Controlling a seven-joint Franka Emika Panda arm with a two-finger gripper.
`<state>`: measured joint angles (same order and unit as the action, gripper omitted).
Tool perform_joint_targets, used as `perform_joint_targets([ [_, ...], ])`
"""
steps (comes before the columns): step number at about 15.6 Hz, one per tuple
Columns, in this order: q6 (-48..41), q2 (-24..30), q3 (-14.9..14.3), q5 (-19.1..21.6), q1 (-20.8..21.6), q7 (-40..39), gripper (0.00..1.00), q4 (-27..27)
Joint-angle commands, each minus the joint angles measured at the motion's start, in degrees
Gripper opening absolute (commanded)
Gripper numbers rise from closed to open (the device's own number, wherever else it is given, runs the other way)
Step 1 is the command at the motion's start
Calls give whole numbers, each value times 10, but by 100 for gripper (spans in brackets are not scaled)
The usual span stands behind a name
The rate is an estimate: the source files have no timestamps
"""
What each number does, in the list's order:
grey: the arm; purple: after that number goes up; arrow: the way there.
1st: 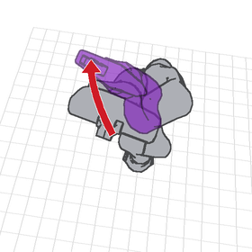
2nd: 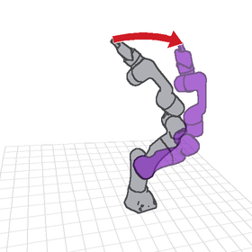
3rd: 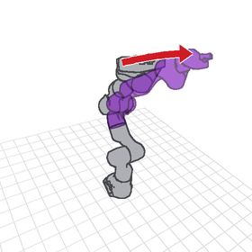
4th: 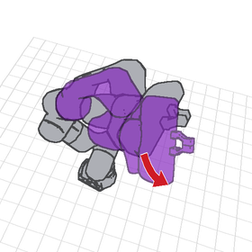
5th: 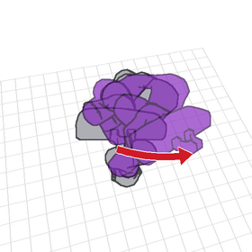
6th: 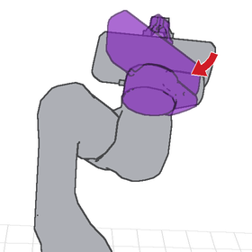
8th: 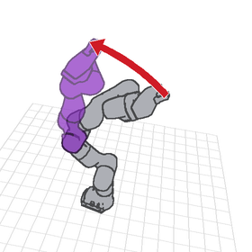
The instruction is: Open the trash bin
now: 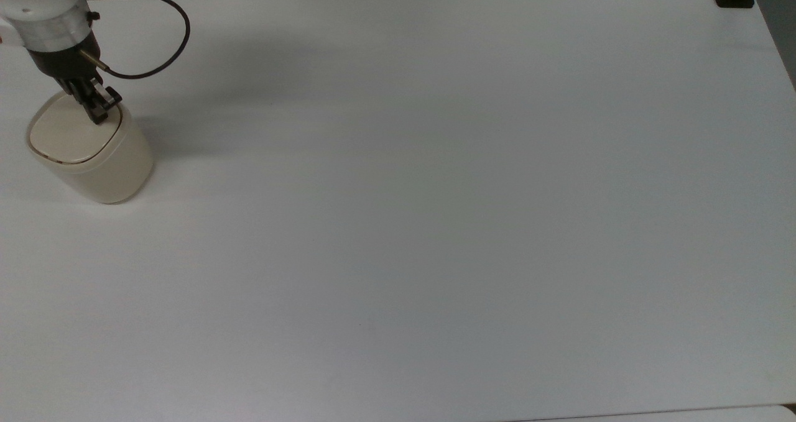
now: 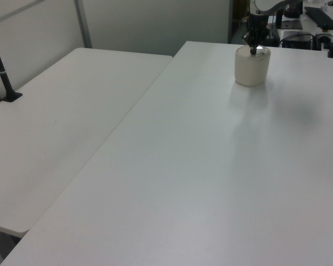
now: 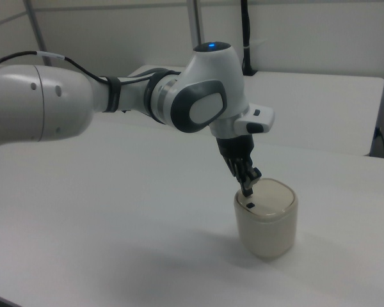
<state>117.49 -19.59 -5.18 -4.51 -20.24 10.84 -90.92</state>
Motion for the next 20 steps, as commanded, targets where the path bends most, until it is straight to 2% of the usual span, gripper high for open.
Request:
perform_joint_targets([
  [1, -28, 19, -9, 16, 0, -29, 0, -10],
  [13, -12, -4, -11, 14, -16, -36, 0, -27],
  [16, -32, 46, -8, 17, -9, -34, 1, -25],
  [18, -70, 78, -2, 16, 19, -30, 3, -24],
  [19, -84, 94, -1, 15, 37, -30, 5, -25],
  [20, -102, 105, 1, 15, 55, -30, 13, -25],
])
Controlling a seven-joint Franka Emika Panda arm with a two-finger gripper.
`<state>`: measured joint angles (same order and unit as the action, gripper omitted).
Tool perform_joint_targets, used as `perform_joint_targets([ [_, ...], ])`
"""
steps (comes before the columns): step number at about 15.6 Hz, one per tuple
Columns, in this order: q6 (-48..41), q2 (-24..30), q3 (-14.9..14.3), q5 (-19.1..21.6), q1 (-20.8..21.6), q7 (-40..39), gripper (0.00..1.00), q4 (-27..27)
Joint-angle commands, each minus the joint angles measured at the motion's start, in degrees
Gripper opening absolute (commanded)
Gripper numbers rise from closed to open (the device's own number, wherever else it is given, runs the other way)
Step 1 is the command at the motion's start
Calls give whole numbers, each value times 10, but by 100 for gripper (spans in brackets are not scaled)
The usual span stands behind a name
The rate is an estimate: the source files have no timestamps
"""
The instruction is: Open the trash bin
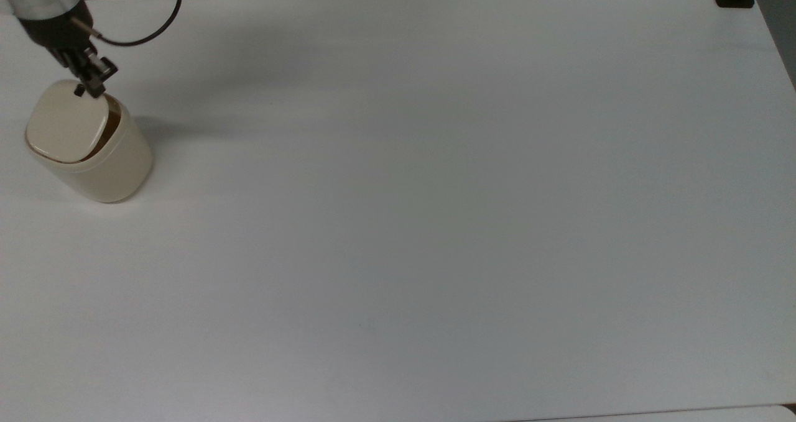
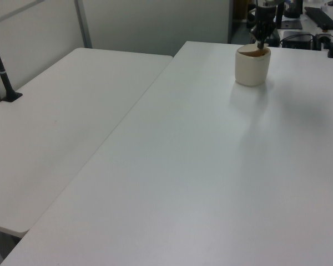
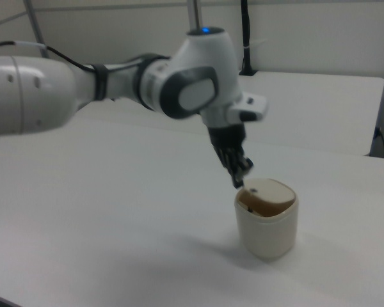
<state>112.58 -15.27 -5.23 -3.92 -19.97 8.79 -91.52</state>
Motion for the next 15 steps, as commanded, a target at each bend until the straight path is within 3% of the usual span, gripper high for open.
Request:
perform_joint_targets([
  [1, -77, 70, 7, 7, 75, -13, 26, -18],
  [2, -103, 79, 15, 4, 95, -14, 51, -18],
  [3, -140, 89, 32, 3, 120, -13, 100, -18],
  [5, -173, 97, 51, 2, 151, -15, 100, -18],
  [8, -179, 104, 51, 4, 196, -15, 100, -18],
  [15, -177, 111, 53, 9, 212, -12, 100, -19],
])
